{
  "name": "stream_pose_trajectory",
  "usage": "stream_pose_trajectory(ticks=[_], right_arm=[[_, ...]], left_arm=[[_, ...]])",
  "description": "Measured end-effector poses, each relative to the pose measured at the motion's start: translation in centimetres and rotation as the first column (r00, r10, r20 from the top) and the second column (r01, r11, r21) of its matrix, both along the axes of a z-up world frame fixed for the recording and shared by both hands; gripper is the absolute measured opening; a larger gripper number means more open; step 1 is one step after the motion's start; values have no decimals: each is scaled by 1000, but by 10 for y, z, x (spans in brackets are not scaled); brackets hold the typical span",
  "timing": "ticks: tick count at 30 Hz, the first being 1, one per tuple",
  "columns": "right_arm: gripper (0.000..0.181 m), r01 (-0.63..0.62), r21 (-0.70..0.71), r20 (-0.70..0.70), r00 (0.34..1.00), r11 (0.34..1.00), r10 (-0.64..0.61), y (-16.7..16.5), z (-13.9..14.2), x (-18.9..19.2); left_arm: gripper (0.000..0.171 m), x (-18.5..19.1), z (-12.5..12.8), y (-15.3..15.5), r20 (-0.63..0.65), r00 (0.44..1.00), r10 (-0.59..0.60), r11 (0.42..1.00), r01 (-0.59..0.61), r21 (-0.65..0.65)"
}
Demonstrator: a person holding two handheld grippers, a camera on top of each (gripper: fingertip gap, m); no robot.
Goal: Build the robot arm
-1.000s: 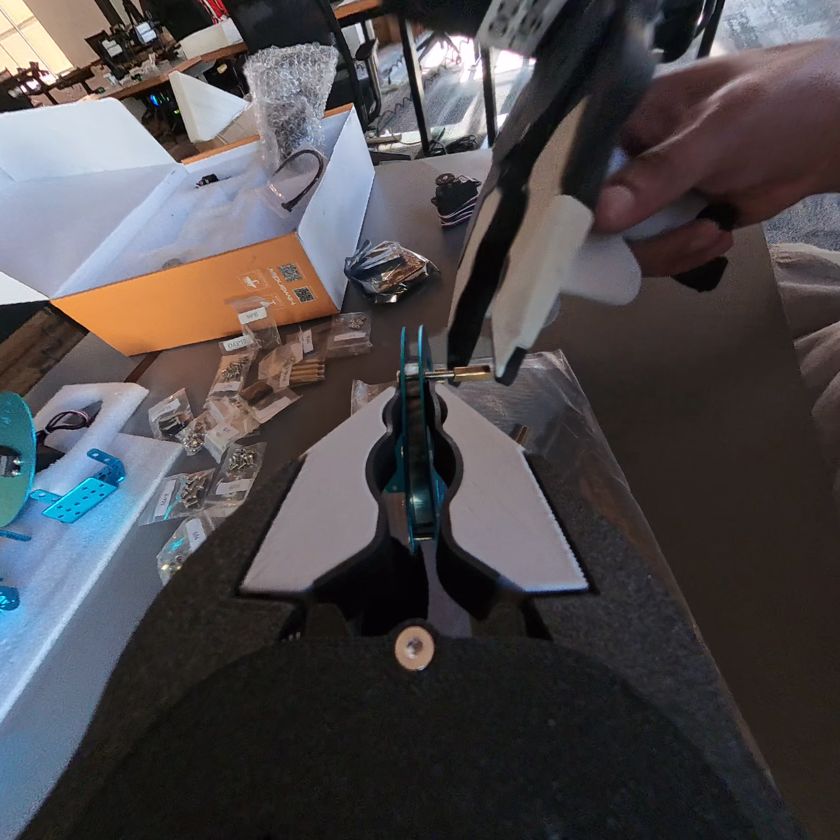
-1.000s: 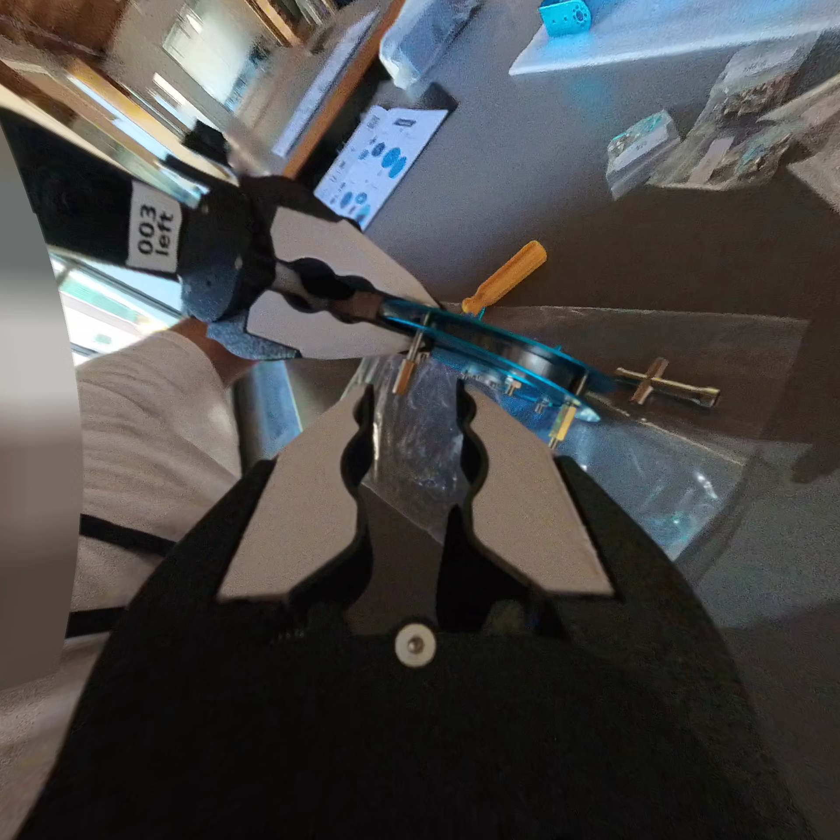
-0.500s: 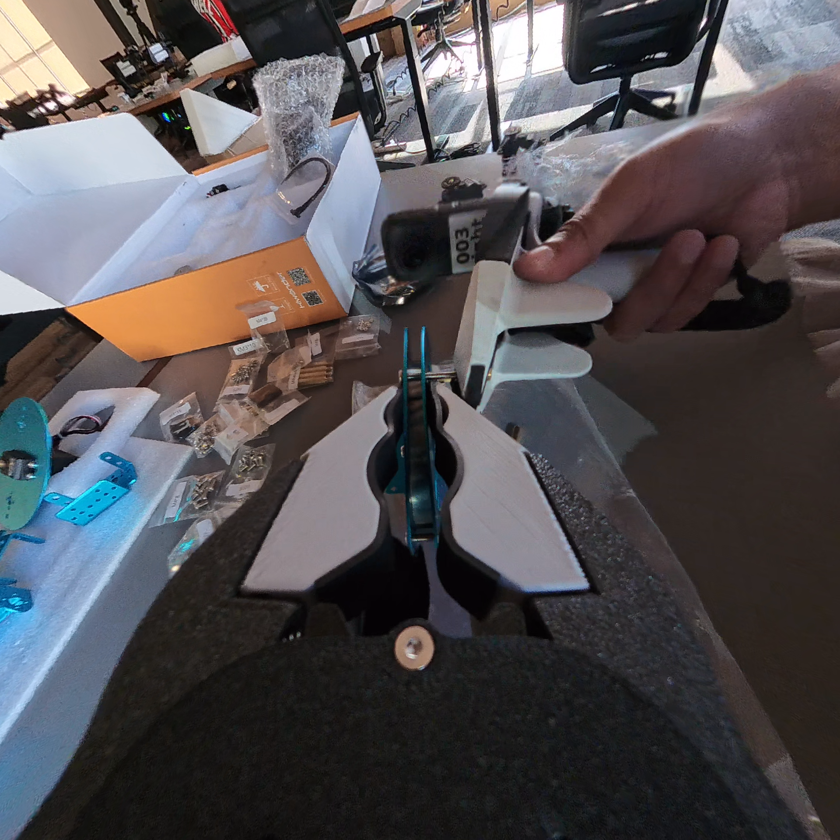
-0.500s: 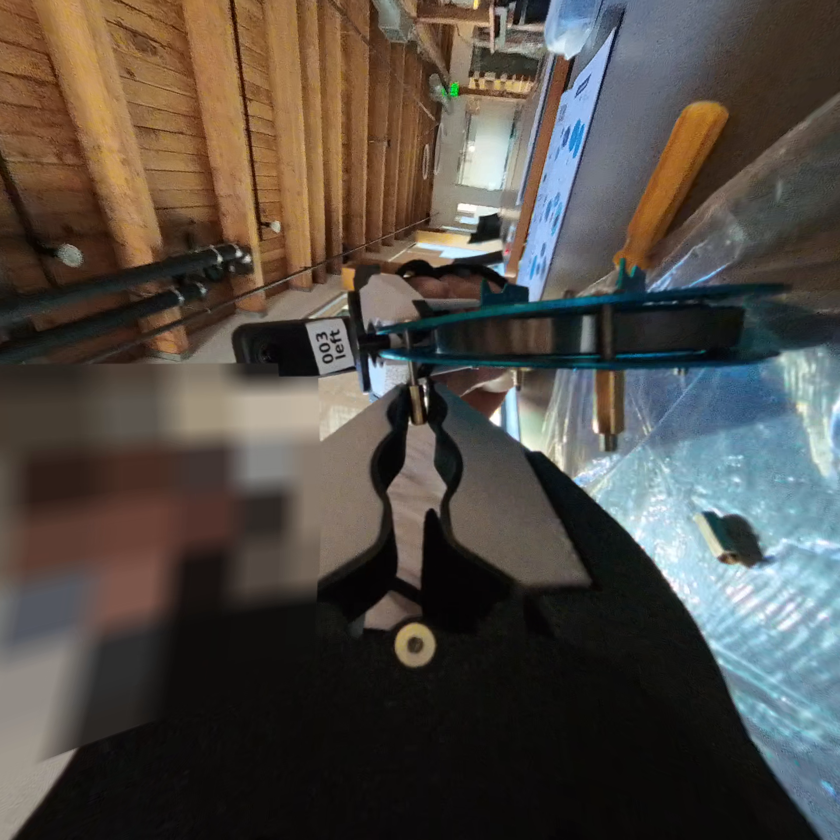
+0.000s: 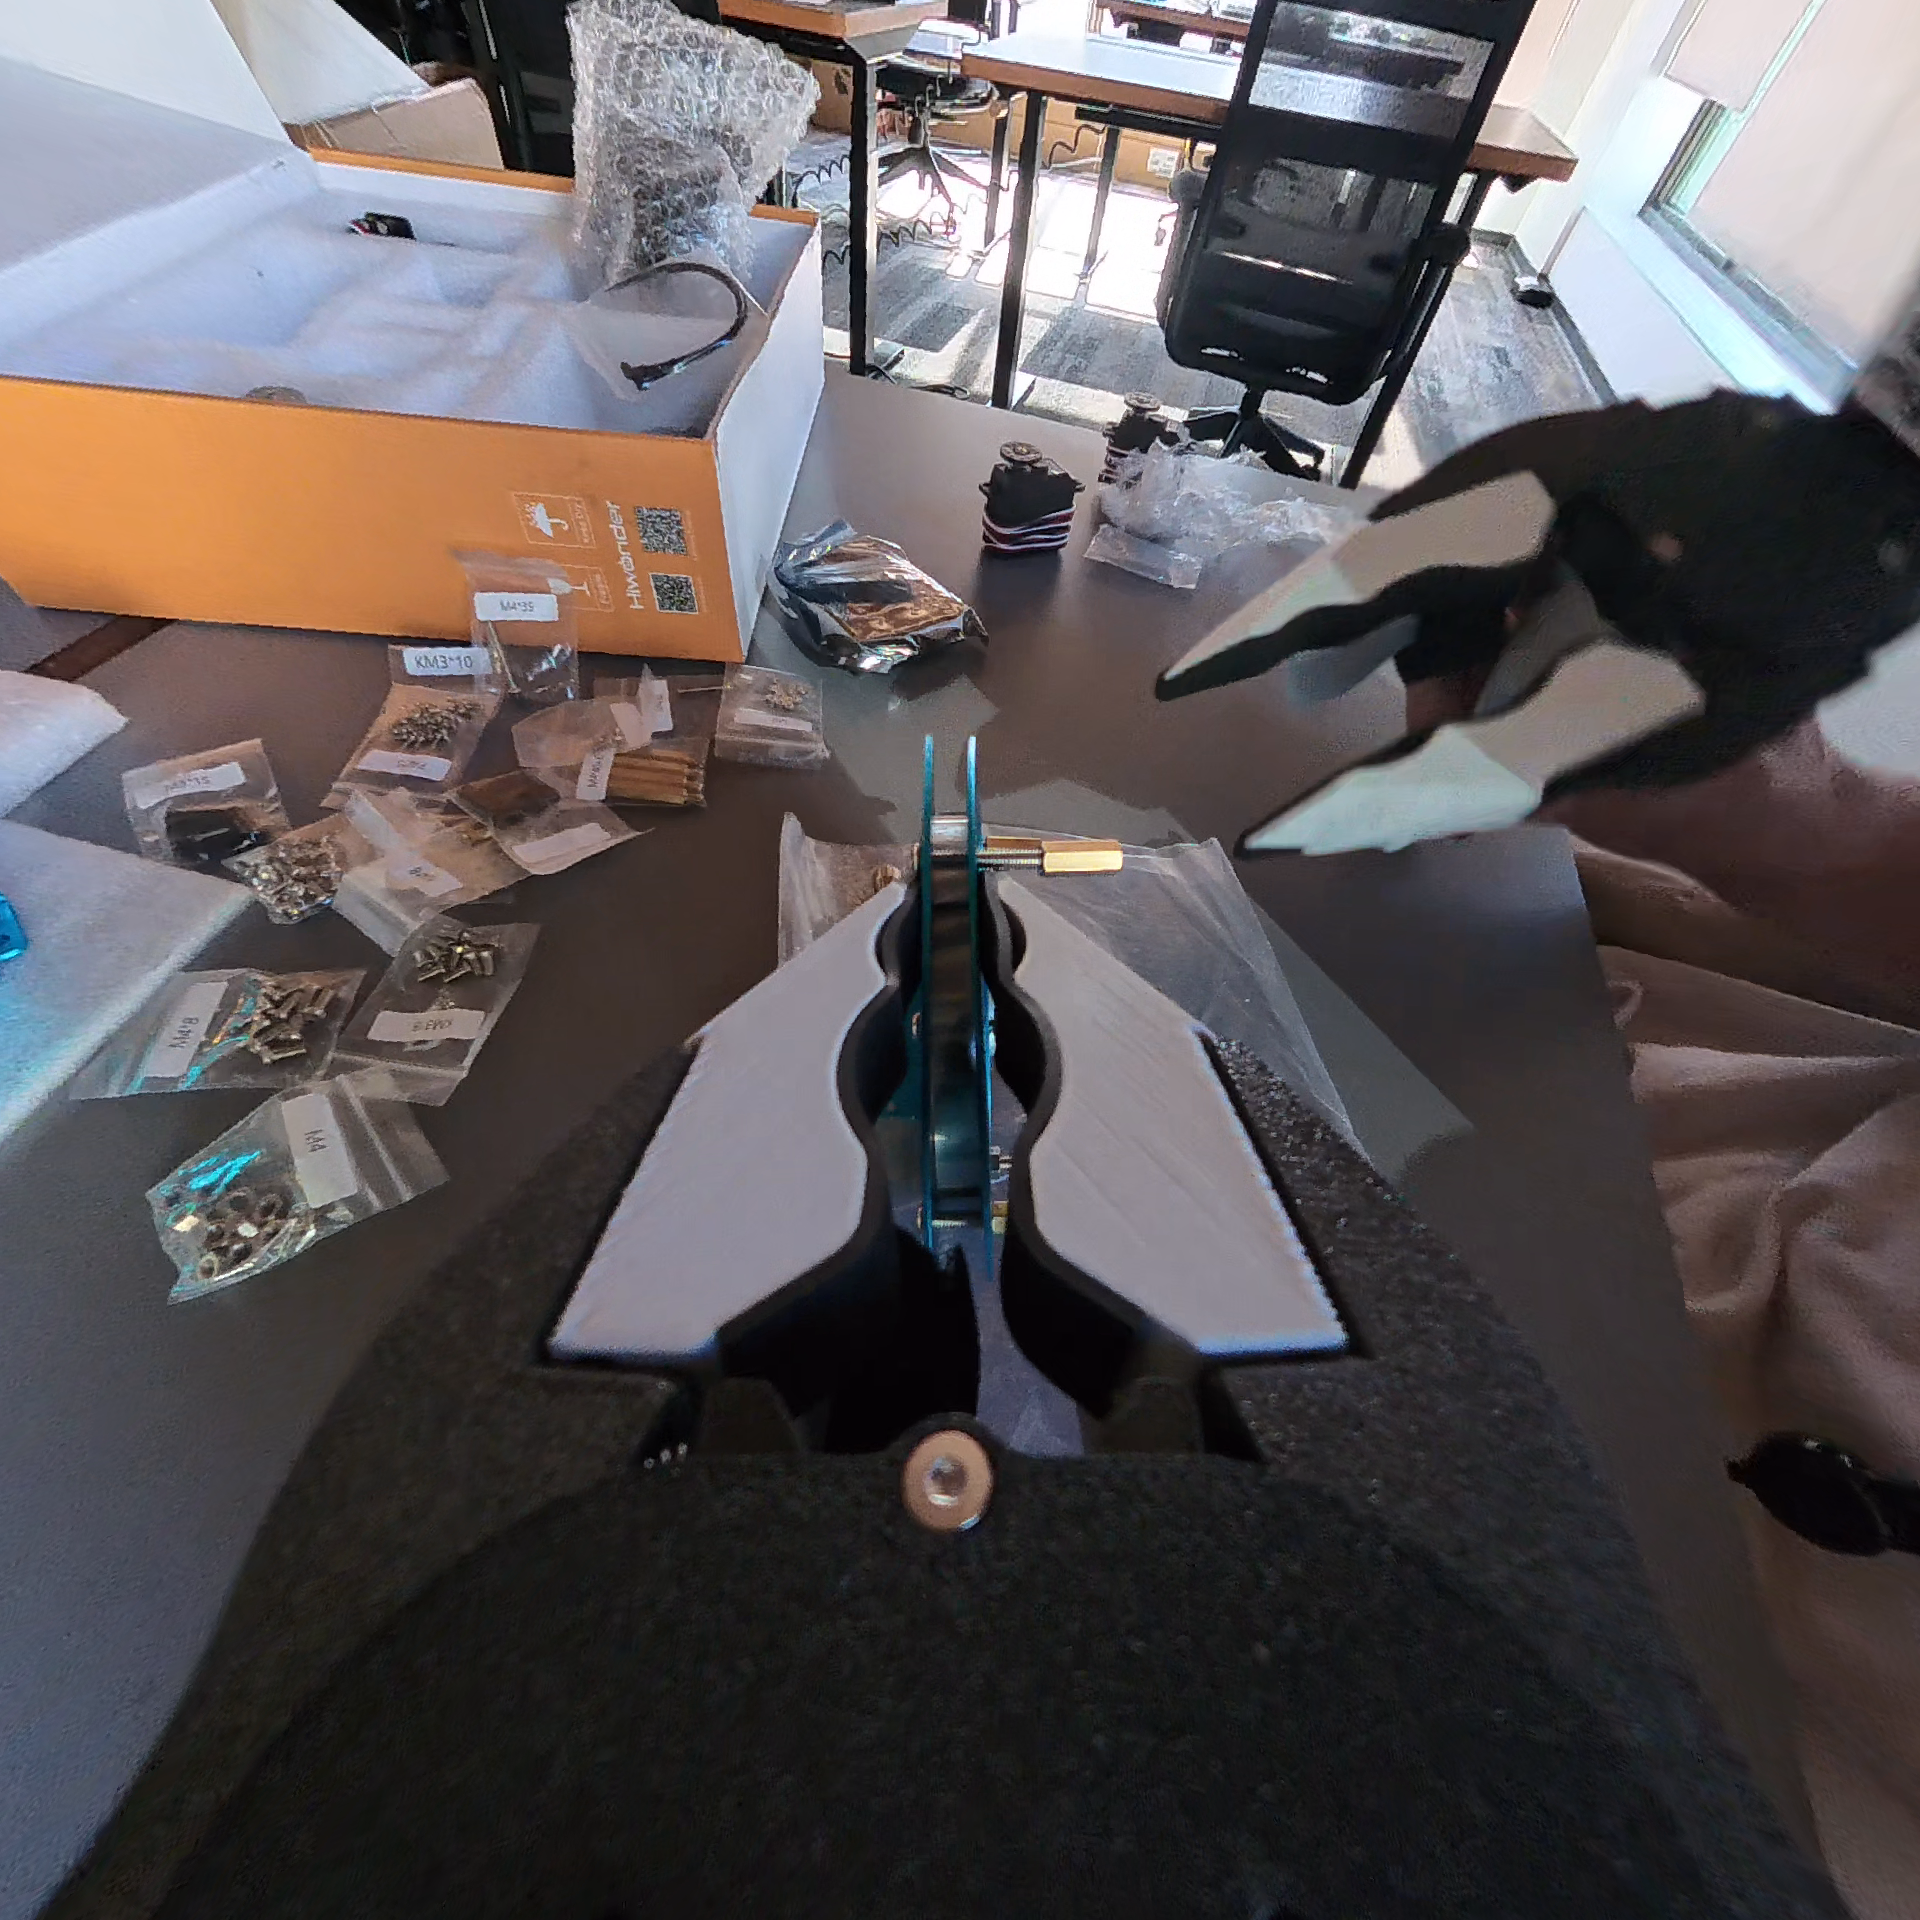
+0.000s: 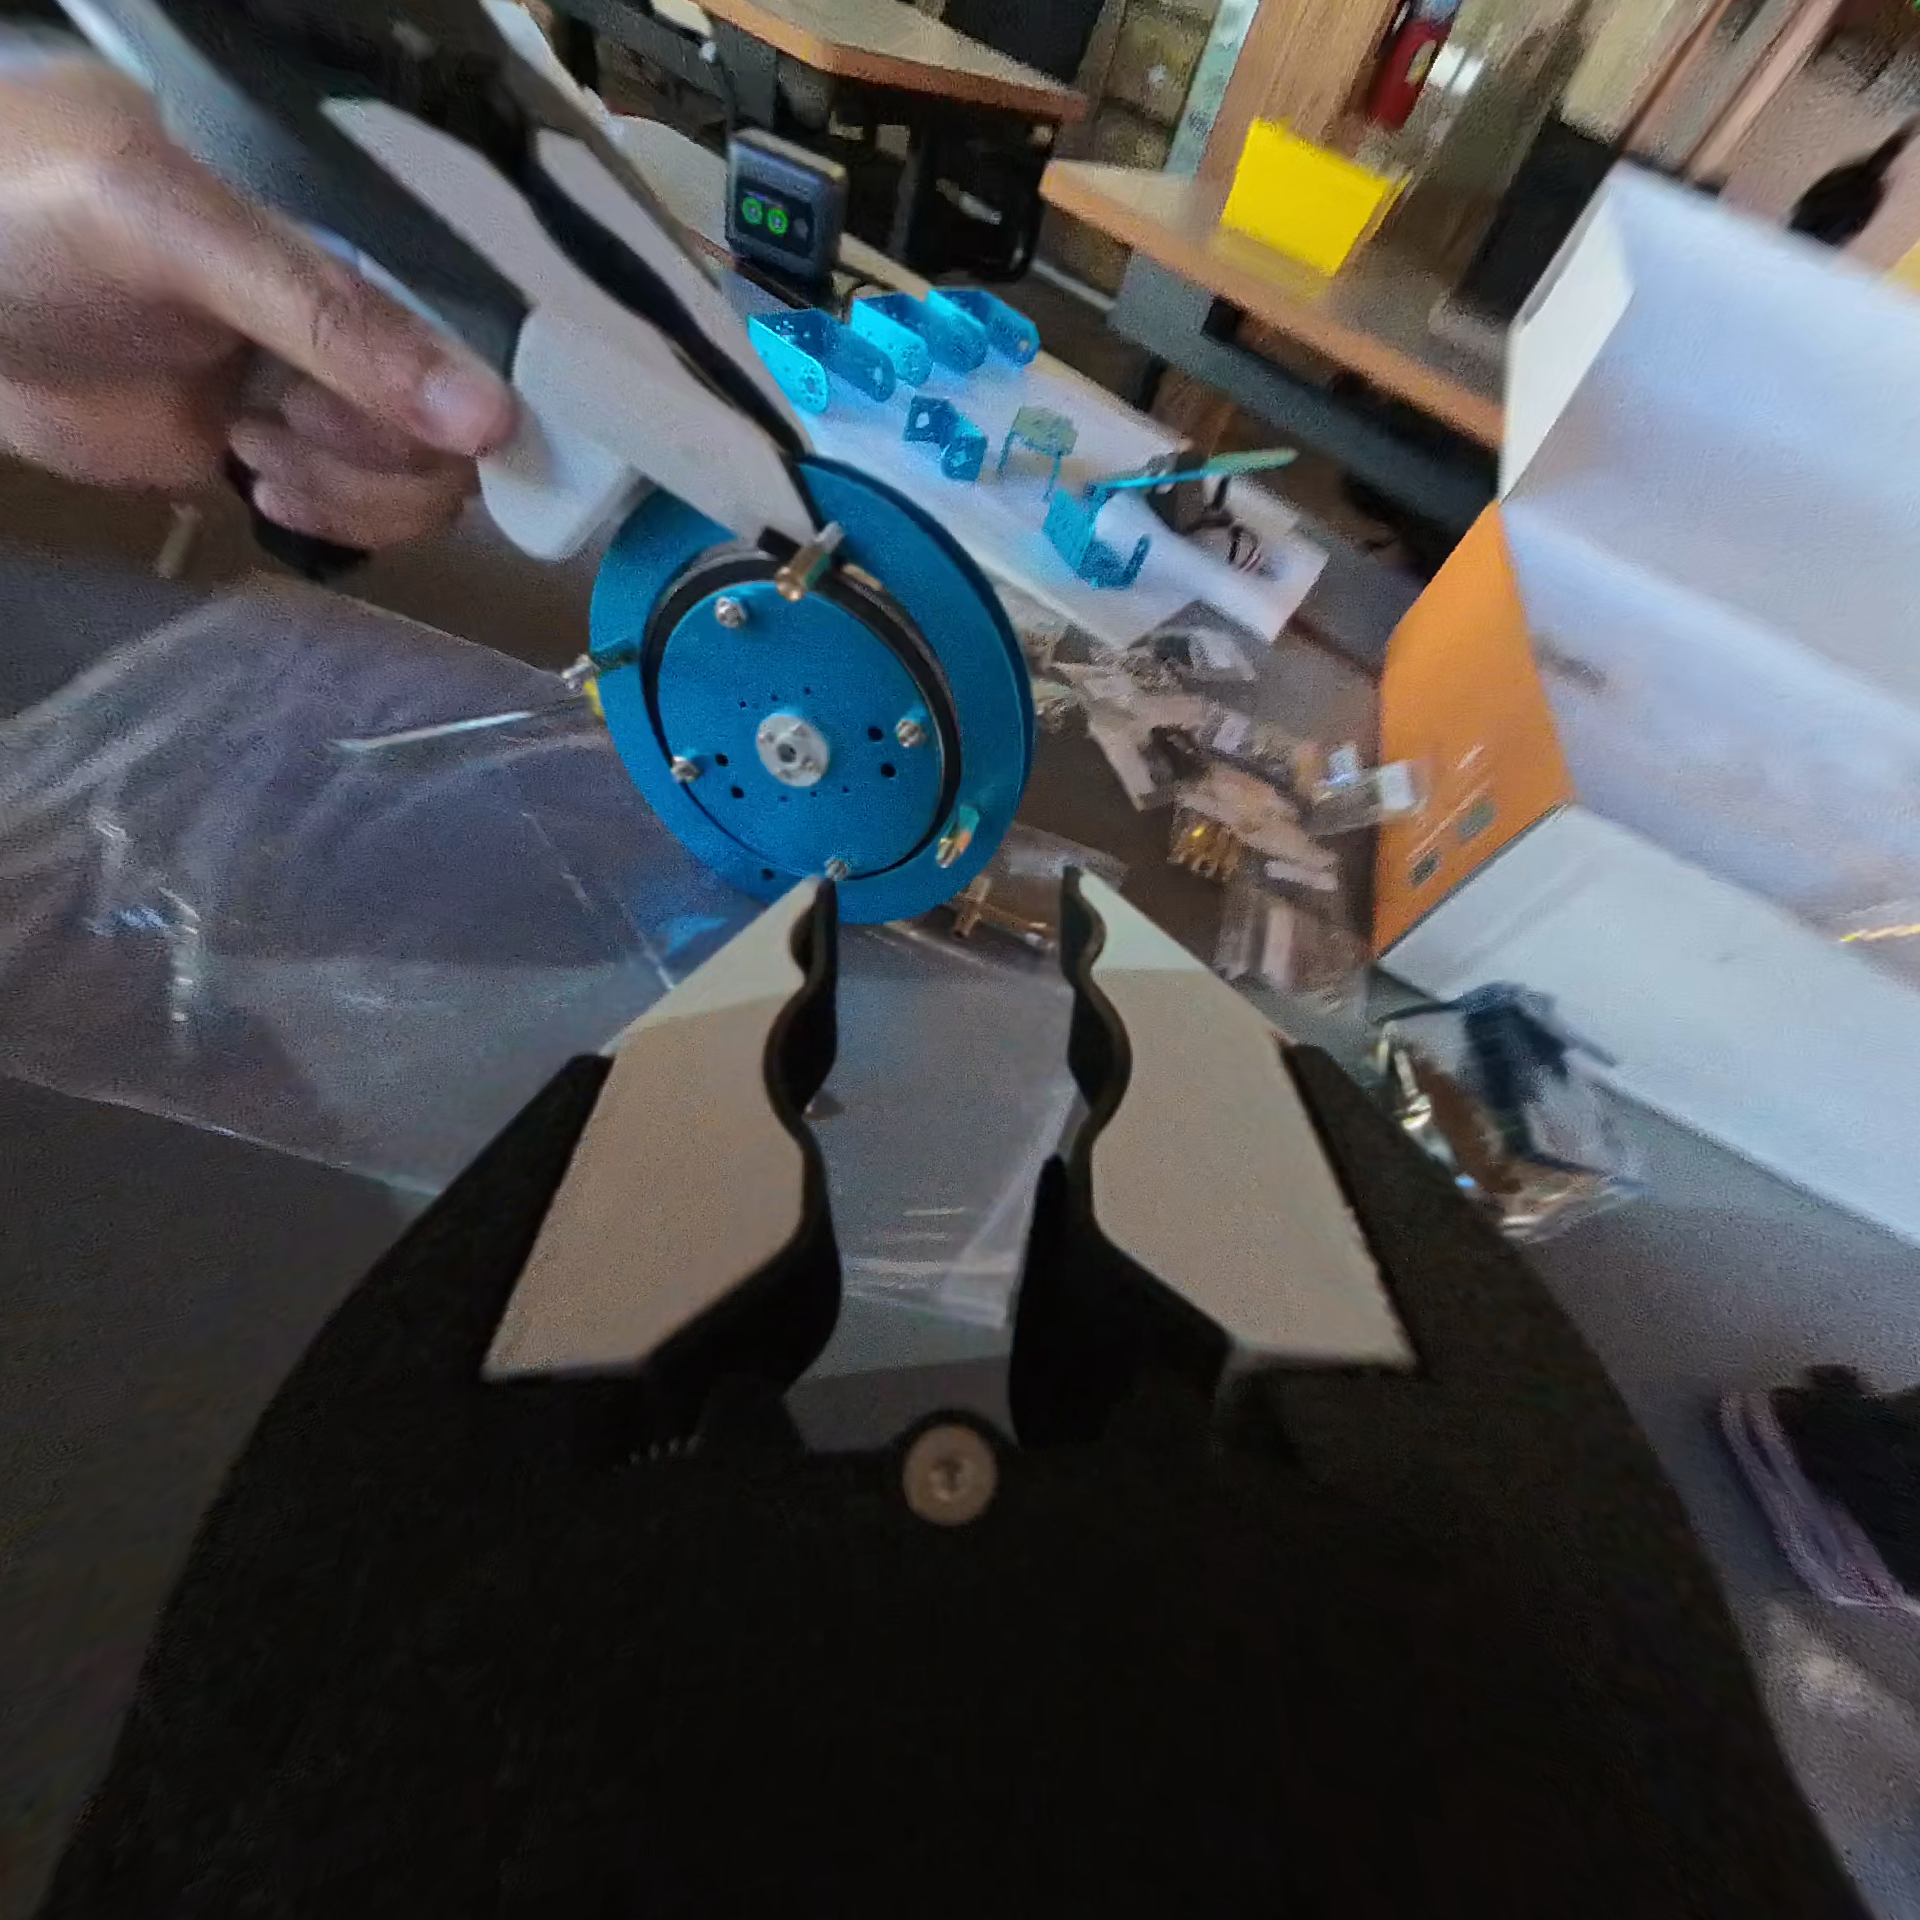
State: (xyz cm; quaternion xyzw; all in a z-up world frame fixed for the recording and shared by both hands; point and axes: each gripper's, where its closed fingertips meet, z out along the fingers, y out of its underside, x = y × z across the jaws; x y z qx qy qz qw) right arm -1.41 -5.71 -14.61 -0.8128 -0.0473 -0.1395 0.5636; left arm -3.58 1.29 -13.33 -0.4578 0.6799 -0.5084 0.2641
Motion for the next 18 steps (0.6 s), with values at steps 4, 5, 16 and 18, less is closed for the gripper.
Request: stream_pose_trajectory(ticks=[4, 5, 16, 18], right_arm=[[38, 136, 85, 454, 876, 987, -159, 4, 10, -14], [36, 101, 98, 560, 817, 990, -139, 9, 14, -25], [12, 9, -130, 962, 245, 991, 124, 56, 18, -26], [4, -25, -149, 956, 252, 989, 151, 55, 23, -29]], left_arm=[[9, 0, 0, -2, -21, 1000, -8, 1000, 7, -16], [8, 0, 0, -2, -23, 1000, -10, 1000, 10, -14], [9, 0, 0, -9, -30, 998, -53, 998, 54, 33], [9, 0, 0, -12, -34, 998, -60, 998, 61, 22]])
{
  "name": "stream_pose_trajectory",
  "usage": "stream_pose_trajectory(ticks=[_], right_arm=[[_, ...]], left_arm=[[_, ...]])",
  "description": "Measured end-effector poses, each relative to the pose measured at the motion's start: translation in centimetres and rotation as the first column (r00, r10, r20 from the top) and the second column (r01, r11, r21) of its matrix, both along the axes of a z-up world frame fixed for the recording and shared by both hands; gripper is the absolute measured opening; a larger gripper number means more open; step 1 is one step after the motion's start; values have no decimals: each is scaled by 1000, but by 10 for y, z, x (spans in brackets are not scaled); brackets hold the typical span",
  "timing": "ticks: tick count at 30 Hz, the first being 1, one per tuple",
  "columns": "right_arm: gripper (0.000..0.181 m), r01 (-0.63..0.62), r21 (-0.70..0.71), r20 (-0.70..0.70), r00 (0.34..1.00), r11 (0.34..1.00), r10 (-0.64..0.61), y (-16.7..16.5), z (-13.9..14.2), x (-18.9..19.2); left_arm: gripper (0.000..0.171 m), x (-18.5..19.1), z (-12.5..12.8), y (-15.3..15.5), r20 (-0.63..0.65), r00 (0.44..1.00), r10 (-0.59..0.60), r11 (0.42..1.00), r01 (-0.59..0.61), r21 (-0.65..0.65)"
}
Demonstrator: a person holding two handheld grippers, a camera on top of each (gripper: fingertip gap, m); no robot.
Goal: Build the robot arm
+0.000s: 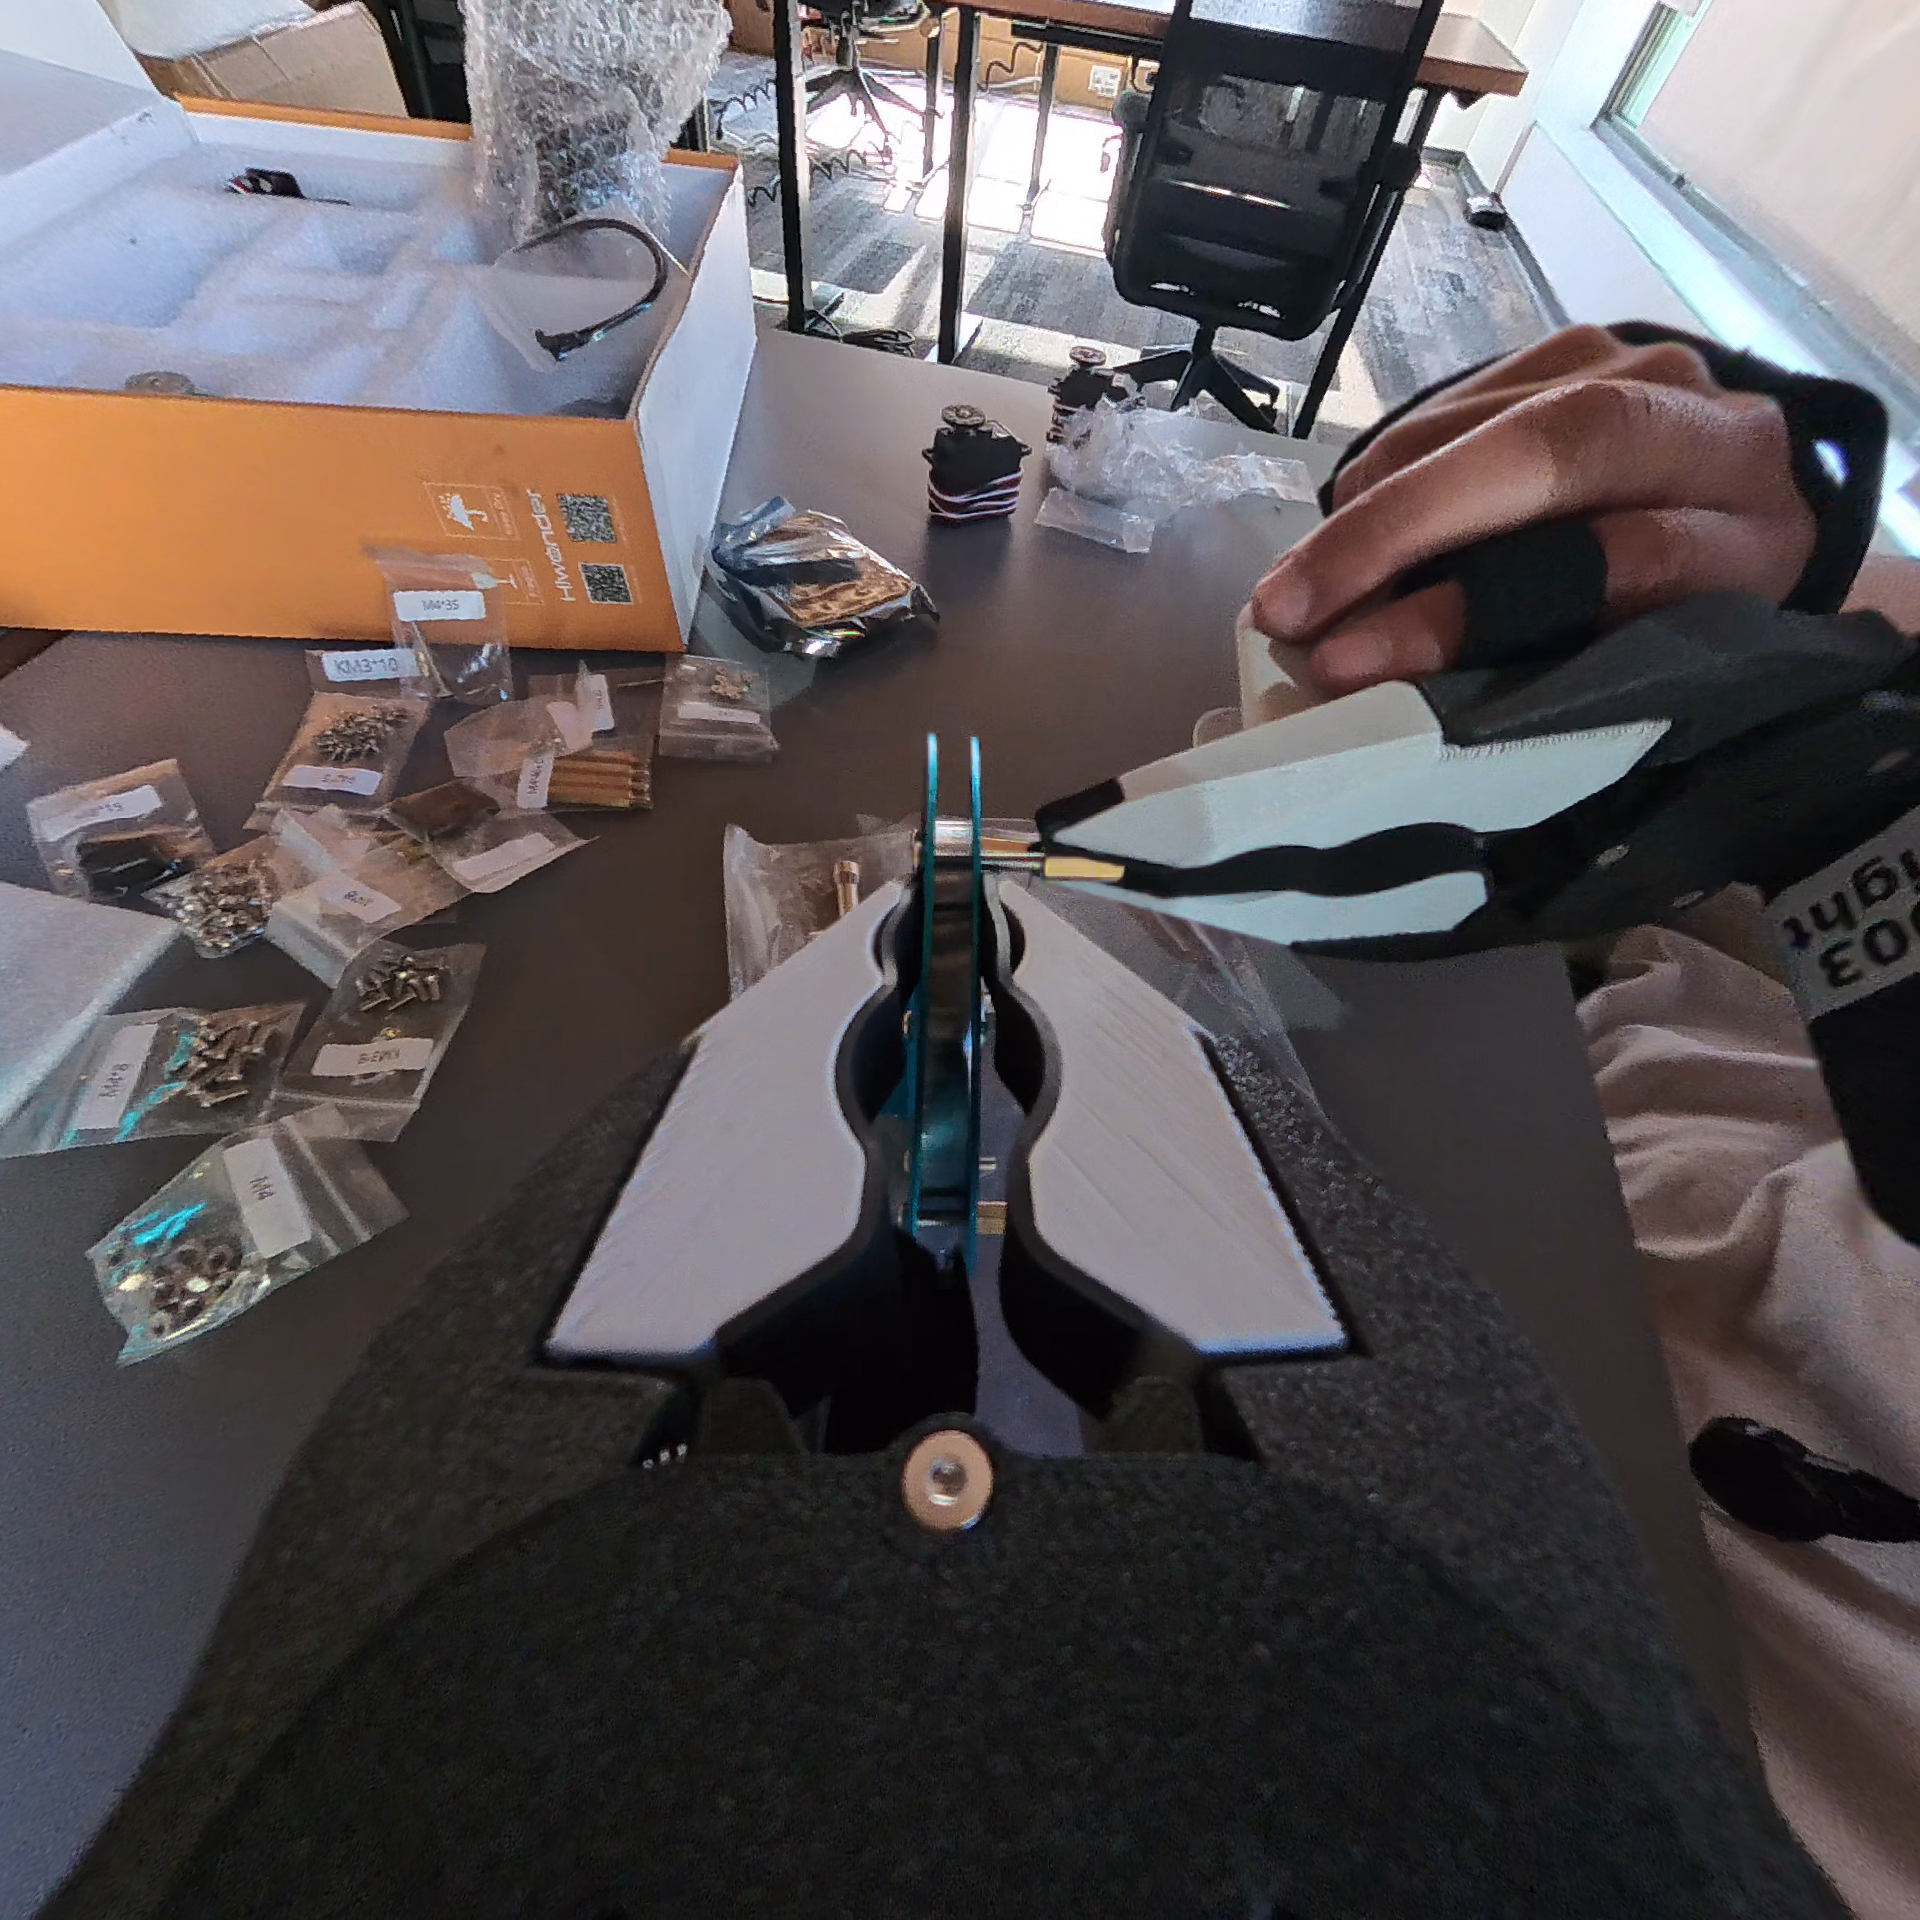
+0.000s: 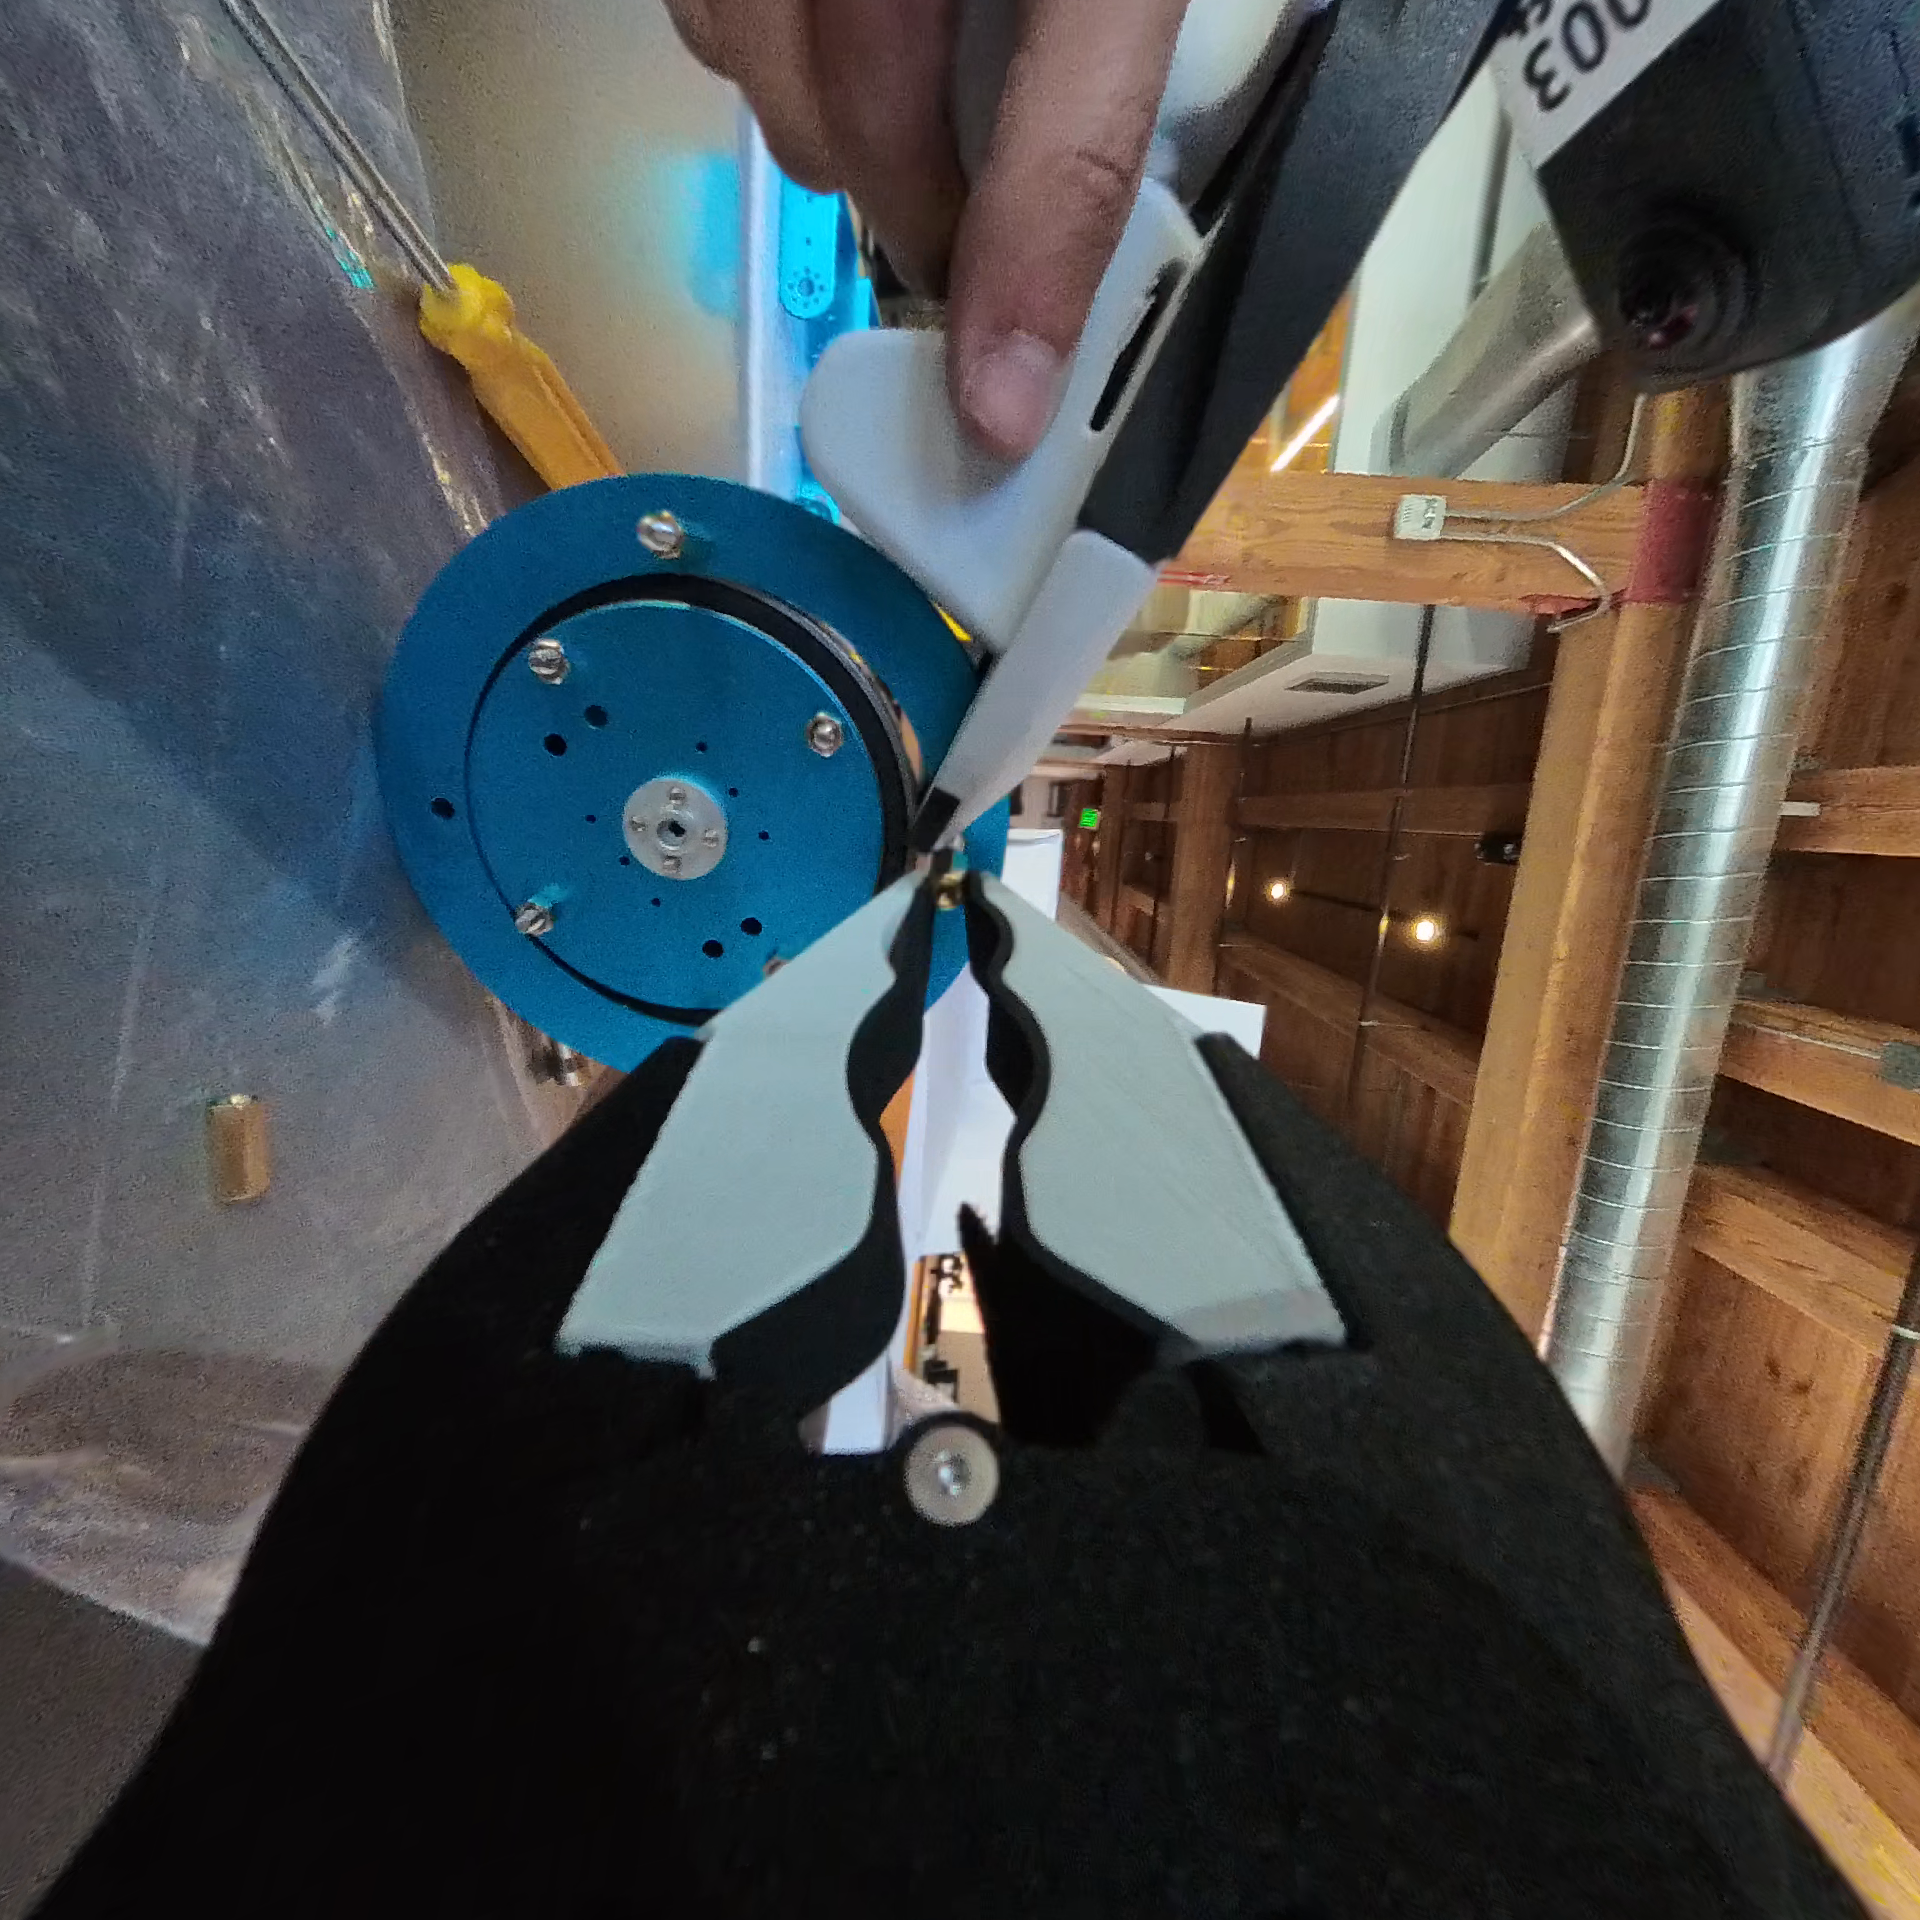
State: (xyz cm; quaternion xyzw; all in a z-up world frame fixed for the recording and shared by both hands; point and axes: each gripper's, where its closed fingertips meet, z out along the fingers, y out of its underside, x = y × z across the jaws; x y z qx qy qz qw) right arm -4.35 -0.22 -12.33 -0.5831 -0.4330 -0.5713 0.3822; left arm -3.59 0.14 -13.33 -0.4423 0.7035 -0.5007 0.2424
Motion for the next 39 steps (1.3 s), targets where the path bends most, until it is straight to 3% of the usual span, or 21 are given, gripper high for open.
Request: stream_pose_trajectory(ticks=[3, 5, 6, 7, 8, 9, 10, 11, 12, 13, 14, 15, 16, 17, 19, 20, 22, 25, 29, 34, 39], right_arm=[[5, 20, -38, -245, 969, 999, -29, -2, 0, 1], [4, 61, -11, -514, 856, 998, -58, -2, 1, 3], [4, 90, 24, -667, 743, 996, -51, -2, 0, 4], [4, 136, 56, -819, 573, 989, -32, -2, -2, 5], [4, 181, 73, -935, 354, 981, 4, -3, -3, 4], [4, 221, 81, -992, 111, 972, 58, -3, -4, 2], [4, 244, 86, -990, -87, 966, 110, -4, -5, 0], [4, 258, 84, -960, -239, 962, 148, -5, -6, -2], [5, 266, 83, -904, -385, 960, 185, -6, -6, -6], [6, 249, 84, -856, -478, 965, 198, -7, -7, -11], [6, 243, 89, -854, -481, 966, 199, -8, -8, -12], [6, 235, 79, -908, -384, 969, 167, -11, -12, -12], [5, 232, 57, -971, -212, 971, 108, -15, -16, -9], [16, 236, 69, -998, 9, 969, 69, -18, -15, -6], [31, 230, 96, -901, 433, 968, -14, -22, -12, -8], [30, 228, 109, -805, 591, 968, -49, -23, -9, -11], [30, 218, 84, -603, 788, 972, -125, -20, -9, -17], [22, 260, 67, -425, 881, 963, -208, -11, -9, -7], [14, 323, 73, -282, 914, 944, -291, -10, -3, 10], [7, 266, 60, -265, 933, 962, -242, -15, -1, 1], [6, 303, 65, -230, 932, 951, -281, -12, -3, 6]], left_arm=[[9, 1, 0, -2, 15, 1000, 19, 1000, -19, 15], [9, 2, 0, -1, 39, 998, 43, 999, -44, 29], [8, 3, 0, -1, 39, 998, 53, 999, -53, 11], [8, 3, 0, -1, 39, 997, 61, 998, -61, -7], [8, 4, 0, -1, 46, 997, 68, 998, -68, -4], [8, 3, 0, -2, 53, 996, 77, 997, -78, 14], [7, 2, 0, -2, 57, 995, 86, 996, -88, 31], [8, 1, 1, -3, 61, 994, 90, 995, -93, 41], [8, 0, 1, -5, 61, 994, 88, 995, -90, 46], [9, -1, 1, -6, 57, 995, 79, 995, -82, 52], [8, -2, 0, -8, 53, 996, 71, 996, -74, 58], [8, -3, 0, -10, 53, 997, 63, 996, -67, 64], [8, -3, 0, -11, 57, 997, 57, 996, -61, 71], [8, -2, 0, -12, 60, 997, 56, 995, -61, 80], [8, -1, 0, -13, 54, 997, 46, 996, -50, 80], [8, 0, 0, -13, 52, 998, 45, 996, -49, 76], [8, 0, 0, -13, 48, 998, 43, 996, -46, 75], [8, 0, 0, -13, 43, 998, 42, 996, -45, 72], [8, -1, 0, -13, 42, 998, 39, 996, -42, 73], [8, 0, 0, -13, 40, 998, 40, 997, -42, 66], [8, 1, 0, -10, 43, 998, 48, 996, -51, 72]])
